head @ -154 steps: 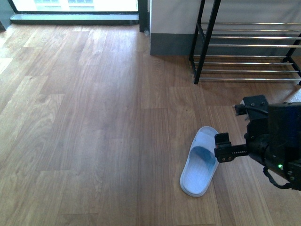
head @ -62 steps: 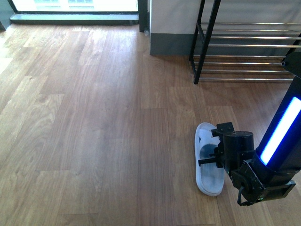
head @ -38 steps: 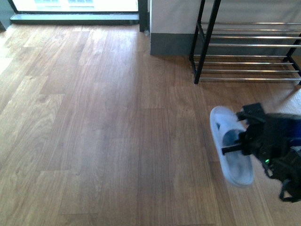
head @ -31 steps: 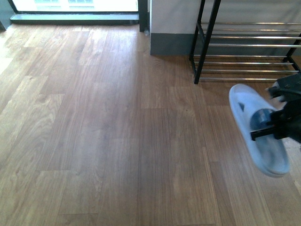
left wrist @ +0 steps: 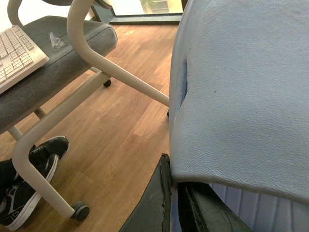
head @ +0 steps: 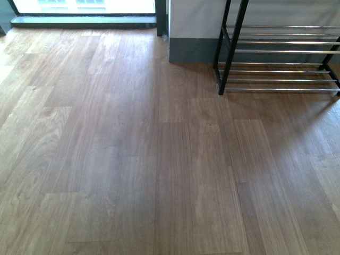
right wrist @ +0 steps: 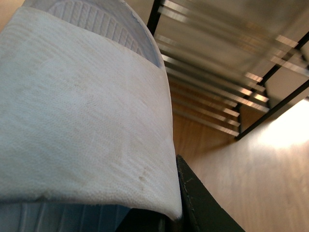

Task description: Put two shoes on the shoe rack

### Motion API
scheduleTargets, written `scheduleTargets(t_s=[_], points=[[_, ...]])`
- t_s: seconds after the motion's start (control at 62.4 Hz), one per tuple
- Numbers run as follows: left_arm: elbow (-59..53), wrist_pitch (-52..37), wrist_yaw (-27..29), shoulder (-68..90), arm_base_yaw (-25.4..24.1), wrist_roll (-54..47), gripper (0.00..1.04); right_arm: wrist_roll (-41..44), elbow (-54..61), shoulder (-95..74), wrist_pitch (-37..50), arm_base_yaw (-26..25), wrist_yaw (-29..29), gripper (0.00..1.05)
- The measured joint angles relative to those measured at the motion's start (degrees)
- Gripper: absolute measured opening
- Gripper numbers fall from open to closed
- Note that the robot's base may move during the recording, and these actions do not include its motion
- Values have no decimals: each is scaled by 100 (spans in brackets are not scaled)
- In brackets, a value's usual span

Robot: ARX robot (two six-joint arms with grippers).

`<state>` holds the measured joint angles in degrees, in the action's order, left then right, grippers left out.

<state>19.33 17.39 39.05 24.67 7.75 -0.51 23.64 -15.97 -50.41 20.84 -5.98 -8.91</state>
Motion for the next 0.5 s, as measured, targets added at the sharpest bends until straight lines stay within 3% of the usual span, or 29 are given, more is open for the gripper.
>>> scheduleTargets(t_s=[0.497], points=[[0,0,22,0,-4,0,1,0,50,37,-37,2,-33,1]])
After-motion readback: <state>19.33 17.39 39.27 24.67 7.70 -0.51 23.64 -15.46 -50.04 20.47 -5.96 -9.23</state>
